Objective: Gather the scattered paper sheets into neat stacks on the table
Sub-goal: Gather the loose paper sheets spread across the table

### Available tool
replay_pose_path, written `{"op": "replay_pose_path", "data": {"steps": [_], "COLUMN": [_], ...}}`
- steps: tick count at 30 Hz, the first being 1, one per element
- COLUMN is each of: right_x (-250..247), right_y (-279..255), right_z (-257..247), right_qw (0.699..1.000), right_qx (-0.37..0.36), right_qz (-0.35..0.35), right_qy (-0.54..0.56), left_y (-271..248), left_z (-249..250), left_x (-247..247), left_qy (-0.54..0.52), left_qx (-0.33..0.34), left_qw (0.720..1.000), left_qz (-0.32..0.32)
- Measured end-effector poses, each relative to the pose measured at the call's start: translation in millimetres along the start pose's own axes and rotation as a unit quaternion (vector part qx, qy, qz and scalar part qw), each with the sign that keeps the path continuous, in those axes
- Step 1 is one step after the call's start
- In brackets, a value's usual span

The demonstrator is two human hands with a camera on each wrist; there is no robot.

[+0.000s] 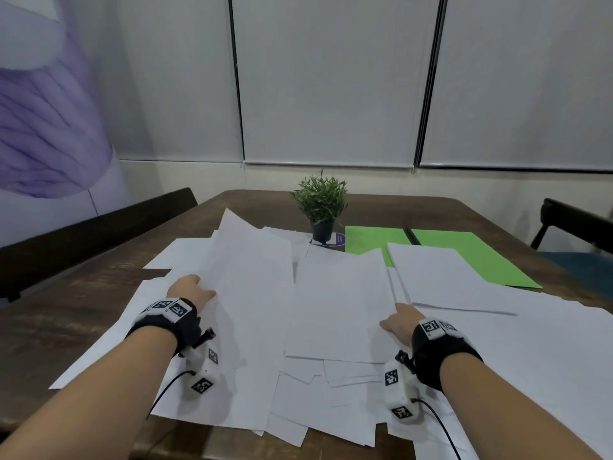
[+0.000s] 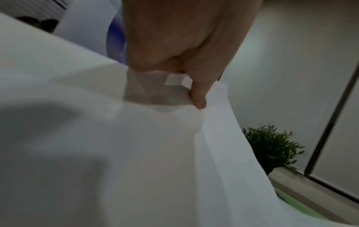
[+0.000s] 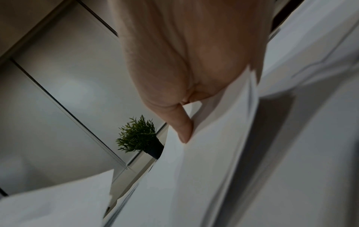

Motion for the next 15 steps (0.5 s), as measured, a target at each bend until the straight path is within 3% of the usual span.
{"op": "replay_pose_path", "data": {"steps": [5, 9, 13, 15], "right_x": [-1, 0, 2, 8], "right_y": [-1, 2, 10, 65], "right_z": [-1, -1, 5, 35], "right_qw": [1.0, 1.0, 0.995, 0.987], "right_qx": [-0.008, 0.003, 0.028, 0.025], "right_qz": [-0.006, -0.008, -0.015, -0.006], "right_qy": [-0.007, 0.015, 0.09, 0.159], "left_y": [1, -10, -9, -10], "left_z": [42, 81, 111, 121], "left_x": [-54, -91, -100, -88], "left_qy": [-0.081, -0.174, -0.289, -0.315], "left_qx": [0.093, 0.161, 0.18, 0.168], "left_qw": [0.985, 0.95, 0.92, 0.92], "left_qz": [0.117, 0.203, 0.195, 0.164]}}
Point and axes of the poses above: each hand's wrist, its own y-axis towards the middle knuckle, its own x-axis out of the palm, z = x × y, the point moved 8 cm from there along y, towards the middle knuckle, and after that the axes turned 1 degree about y, right-handed, at the moved point
